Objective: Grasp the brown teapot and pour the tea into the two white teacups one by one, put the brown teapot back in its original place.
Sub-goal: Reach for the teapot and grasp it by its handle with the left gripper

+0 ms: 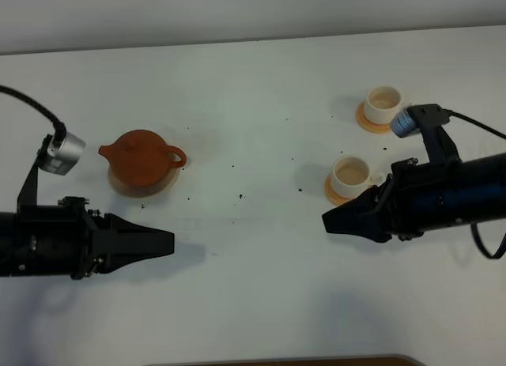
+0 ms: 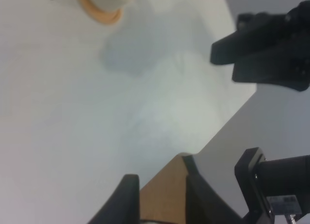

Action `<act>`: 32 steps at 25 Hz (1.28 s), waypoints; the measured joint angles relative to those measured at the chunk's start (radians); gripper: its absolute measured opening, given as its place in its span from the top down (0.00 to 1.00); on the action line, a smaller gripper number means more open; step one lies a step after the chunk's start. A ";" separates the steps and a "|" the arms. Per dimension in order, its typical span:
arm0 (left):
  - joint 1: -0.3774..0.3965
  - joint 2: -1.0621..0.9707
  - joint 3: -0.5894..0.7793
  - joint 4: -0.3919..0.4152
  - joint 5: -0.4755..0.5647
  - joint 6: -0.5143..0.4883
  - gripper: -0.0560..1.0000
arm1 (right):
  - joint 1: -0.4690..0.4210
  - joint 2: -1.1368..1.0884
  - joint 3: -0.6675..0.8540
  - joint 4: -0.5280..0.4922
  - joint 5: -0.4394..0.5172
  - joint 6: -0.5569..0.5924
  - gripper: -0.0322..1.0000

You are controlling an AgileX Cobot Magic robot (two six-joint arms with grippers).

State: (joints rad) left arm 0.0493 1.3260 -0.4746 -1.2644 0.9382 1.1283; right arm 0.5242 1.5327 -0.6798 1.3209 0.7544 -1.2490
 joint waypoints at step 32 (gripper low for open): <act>0.000 -0.228 -0.128 0.596 -0.080 -0.675 0.70 | 0.000 -0.679 0.009 -1.295 0.343 1.254 0.60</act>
State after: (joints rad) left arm 0.0493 1.0977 -0.6021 -0.6686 0.8579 0.4530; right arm 0.5242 0.8540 -0.6704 0.0263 1.0973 0.0053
